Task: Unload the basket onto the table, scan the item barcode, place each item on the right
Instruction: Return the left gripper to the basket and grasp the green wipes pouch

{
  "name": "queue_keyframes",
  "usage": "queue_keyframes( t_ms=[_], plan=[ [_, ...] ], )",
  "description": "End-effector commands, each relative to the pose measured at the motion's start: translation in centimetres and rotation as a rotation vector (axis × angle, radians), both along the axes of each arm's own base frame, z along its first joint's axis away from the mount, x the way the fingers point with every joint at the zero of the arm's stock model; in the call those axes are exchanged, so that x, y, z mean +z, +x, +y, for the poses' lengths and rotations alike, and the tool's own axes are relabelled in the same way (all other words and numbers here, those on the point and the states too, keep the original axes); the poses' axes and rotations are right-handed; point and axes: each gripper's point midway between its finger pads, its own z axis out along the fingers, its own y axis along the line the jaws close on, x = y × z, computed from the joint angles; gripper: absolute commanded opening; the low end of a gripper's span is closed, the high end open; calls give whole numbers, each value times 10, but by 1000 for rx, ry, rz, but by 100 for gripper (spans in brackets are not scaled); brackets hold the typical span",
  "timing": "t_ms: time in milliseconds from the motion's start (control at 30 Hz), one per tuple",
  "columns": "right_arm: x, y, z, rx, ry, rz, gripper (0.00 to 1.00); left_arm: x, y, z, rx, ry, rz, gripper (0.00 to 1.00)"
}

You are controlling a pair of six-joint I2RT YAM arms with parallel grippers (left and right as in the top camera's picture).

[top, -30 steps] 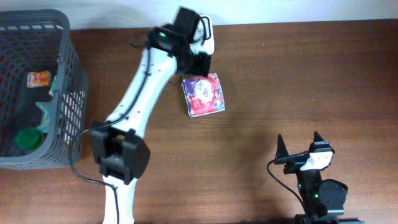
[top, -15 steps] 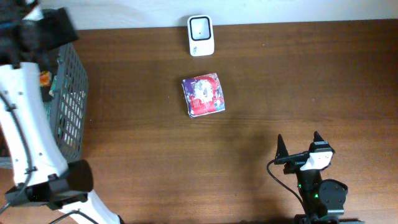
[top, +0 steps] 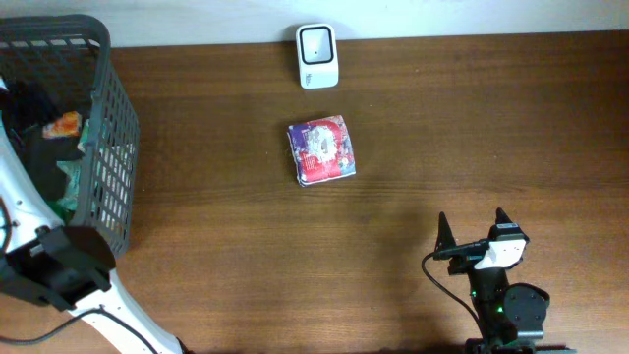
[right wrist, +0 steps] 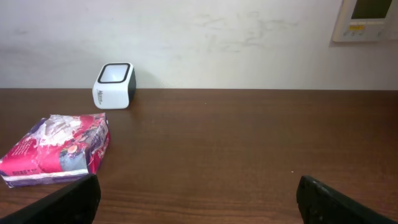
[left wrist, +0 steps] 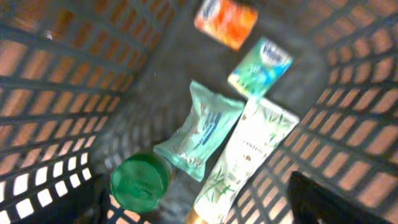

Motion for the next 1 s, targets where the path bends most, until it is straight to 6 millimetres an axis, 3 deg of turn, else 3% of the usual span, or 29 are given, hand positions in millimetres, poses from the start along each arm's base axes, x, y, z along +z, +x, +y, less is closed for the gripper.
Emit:
queue_keyframes(
  t_ms=[0, 67, 133, 400, 633, 967],
  plan=[
    [-3, 0, 1, 3, 4, 3, 99, -38, 1, 2, -77, -31, 118, 84],
    [-3, 0, 1, 3, 4, 3, 99, -57, 0, 3, -90, -55, 171, 84],
    [-3, 0, 1, 3, 4, 3, 99, -77, 0, 3, -125, -77, 223, 77],
    [-3, 0, 1, 3, 4, 3, 99, -125, 6, 7, -192, -114, 309, 78],
    [-3, 0, 1, 3, 4, 3, 99, -185, -9, 4, -256, -168, 443, 77],
    [-3, 0, 1, 3, 4, 3, 99, -224, -22, 10, -248, -137, 514, 56]
  ],
)
